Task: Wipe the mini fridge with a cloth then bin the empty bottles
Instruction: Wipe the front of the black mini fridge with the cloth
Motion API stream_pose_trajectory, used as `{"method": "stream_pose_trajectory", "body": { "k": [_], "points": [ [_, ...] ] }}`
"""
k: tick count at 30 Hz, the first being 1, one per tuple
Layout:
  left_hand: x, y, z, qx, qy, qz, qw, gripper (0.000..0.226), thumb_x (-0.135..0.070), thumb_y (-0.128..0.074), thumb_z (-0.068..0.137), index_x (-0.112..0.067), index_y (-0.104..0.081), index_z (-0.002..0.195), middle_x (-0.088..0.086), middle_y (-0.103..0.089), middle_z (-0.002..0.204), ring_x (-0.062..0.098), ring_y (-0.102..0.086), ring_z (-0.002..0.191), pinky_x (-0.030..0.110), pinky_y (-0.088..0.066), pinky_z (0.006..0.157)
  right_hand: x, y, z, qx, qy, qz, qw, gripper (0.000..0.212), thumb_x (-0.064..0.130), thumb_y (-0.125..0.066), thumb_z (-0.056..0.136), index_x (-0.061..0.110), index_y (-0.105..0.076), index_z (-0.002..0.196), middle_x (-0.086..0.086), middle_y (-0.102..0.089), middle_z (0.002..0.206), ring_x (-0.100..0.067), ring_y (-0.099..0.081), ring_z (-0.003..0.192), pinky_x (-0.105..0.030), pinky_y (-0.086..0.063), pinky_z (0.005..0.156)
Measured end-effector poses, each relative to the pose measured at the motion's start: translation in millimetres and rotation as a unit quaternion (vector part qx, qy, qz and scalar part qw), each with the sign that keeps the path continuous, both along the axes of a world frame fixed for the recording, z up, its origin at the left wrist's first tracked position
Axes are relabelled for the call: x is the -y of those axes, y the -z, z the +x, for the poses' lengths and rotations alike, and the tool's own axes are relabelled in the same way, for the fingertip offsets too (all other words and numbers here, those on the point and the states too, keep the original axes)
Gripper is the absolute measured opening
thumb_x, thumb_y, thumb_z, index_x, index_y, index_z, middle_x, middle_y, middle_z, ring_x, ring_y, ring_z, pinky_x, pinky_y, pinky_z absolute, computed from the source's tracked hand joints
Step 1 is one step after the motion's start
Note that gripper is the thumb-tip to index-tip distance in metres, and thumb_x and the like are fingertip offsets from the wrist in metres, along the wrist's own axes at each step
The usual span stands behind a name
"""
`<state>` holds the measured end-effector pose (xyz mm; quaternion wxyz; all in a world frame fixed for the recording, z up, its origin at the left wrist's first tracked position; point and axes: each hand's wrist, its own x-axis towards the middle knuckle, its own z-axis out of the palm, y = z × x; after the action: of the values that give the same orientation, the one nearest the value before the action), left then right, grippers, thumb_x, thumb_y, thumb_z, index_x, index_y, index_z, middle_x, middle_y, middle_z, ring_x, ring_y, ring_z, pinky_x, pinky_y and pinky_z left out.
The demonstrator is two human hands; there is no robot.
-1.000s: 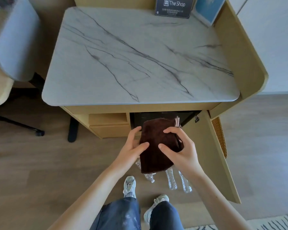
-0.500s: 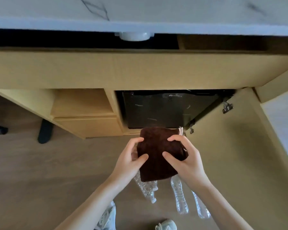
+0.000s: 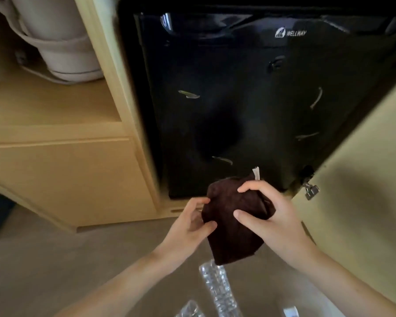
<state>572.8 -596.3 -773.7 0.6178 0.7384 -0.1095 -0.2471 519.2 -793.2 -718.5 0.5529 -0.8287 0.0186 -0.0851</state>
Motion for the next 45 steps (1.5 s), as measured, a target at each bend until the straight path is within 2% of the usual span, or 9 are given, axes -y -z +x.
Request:
{"method": "stream_pose_trajectory", "body": {
  "k": [10, 15, 19, 21, 27, 33, 39, 42, 45],
  "points": [
    [-15.5, -58.1, 36.0, 0.269, -0.048, 0.153, 0.950, 0.050, -0.062, -0.052, 0.084, -0.054, -0.035, 0.131, -0.032, -0.052, 0.114, -0.005, -0.056, 0.105, 0.015, -0.049, 0.082, 25.5, -24.2, 8.8, 0.055, 0.044, -0.003, 0.997, 0.049, 0.012, -0.085, 0.075, 0.038, -0.066, 0.113, 0.019, -0.068, 0.113, 0.005, -0.061, 0.107, 0.000, -0.044, 0.079],
    [-26.0, -123.1, 62.1, 0.464, -0.123, 0.195, 0.856, 0.054, -0.058, -0.050, 0.088, -0.041, -0.035, 0.137, -0.033, -0.045, 0.126, -0.011, -0.045, 0.119, 0.005, -0.041, 0.090, 29.5, -57.4, 14.8, 0.130, 0.080, -0.049, 0.987, 0.058, 0.009, -0.088, 0.067, 0.040, -0.067, 0.111, 0.024, -0.068, 0.112, 0.014, -0.058, 0.108, -0.006, -0.046, 0.084],
    [-26.2, -158.0, 81.8, 0.582, -0.186, 0.204, 0.764, 0.054, -0.037, -0.059, 0.091, -0.022, -0.042, 0.139, -0.013, -0.046, 0.136, -0.001, -0.041, 0.127, 0.001, -0.024, 0.104, 26.9, -82.3, 22.2, 0.175, 0.072, -0.023, 0.982, 0.056, 0.008, -0.087, 0.067, 0.038, -0.068, 0.111, 0.017, -0.070, 0.110, 0.005, -0.063, 0.103, -0.014, -0.052, 0.082],
    [-23.4, -174.7, 92.5, 0.631, -0.205, 0.222, 0.714, 0.055, -0.029, -0.062, 0.090, -0.012, -0.046, 0.140, 0.000, -0.048, 0.139, 0.011, -0.042, 0.131, 0.007, -0.021, 0.111, 26.3, -95.5, 26.1, 0.184, 0.077, -0.007, 0.980, 0.054, 0.007, -0.085, 0.069, 0.037, -0.068, 0.112, 0.016, -0.070, 0.108, 0.003, -0.065, 0.100, -0.023, -0.056, 0.078],
    [-16.9, -213.5, 119.6, 0.712, -0.180, 0.371, 0.568, 0.063, -0.028, -0.062, 0.091, -0.007, -0.041, 0.146, 0.011, -0.046, 0.148, 0.027, -0.039, 0.139, 0.039, -0.027, 0.118, 27.3, -135.0, 34.2, 0.237, 0.036, -0.040, 0.970, 0.047, 0.004, -0.077, 0.076, 0.033, -0.065, 0.112, 0.012, -0.067, 0.101, -0.002, -0.066, 0.092, -0.007, -0.051, 0.061],
    [-28.2, -214.8, 140.2, 0.717, -0.169, 0.435, 0.517, 0.053, -0.035, -0.053, 0.098, -0.006, -0.048, 0.141, 0.014, -0.056, 0.139, 0.030, -0.052, 0.130, 0.041, -0.025, 0.118, 45.5, -175.4, 66.1, 0.322, -0.012, -0.160, 0.933, 0.030, 0.013, -0.063, 0.079, 0.028, -0.061, 0.105, 0.012, -0.061, 0.094, -0.007, -0.062, 0.084, -0.006, -0.044, 0.068],
    [-29.0, -210.2, 151.4, 0.752, -0.183, 0.404, 0.488, 0.053, -0.036, -0.049, 0.096, -0.004, -0.052, 0.139, 0.014, -0.060, 0.134, 0.032, -0.056, 0.122, 0.043, -0.030, 0.114, 26.3, -142.0, 116.1, 0.403, 0.212, -0.256, 0.853, 0.040, -0.010, -0.066, 0.079, 0.018, -0.056, 0.106, 0.005, -0.052, 0.097, -0.005, -0.053, 0.083, -0.012, -0.045, 0.075],
    [-30.1, -207.4, 153.8, 0.755, -0.189, 0.400, 0.484, 0.053, -0.037, -0.047, 0.096, -0.005, -0.052, 0.139, 0.013, -0.060, 0.133, 0.031, -0.056, 0.122, 0.043, -0.031, 0.114, 5.9, -118.0, 127.8, 0.428, 0.337, -0.315, 0.777, 0.033, -0.005, -0.057, 0.086, 0.014, -0.055, 0.114, -0.005, -0.053, 0.098, -0.015, -0.048, 0.084, -0.034, -0.051, 0.068],
    [-28.1, -205.6, 153.3, 0.754, -0.198, 0.392, 0.488, 0.053, -0.035, -0.048, 0.096, -0.005, -0.052, 0.139, 0.013, -0.060, 0.134, 0.031, -0.055, 0.125, 0.043, -0.031, 0.115, -15.4, -115.5, 133.0, 0.424, 0.358, -0.298, 0.777, 0.031, 0.021, -0.049, 0.088, 0.010, -0.055, 0.116, -0.006, -0.053, 0.099, -0.016, -0.041, 0.089, -0.034, -0.044, 0.075]
  ]
}}
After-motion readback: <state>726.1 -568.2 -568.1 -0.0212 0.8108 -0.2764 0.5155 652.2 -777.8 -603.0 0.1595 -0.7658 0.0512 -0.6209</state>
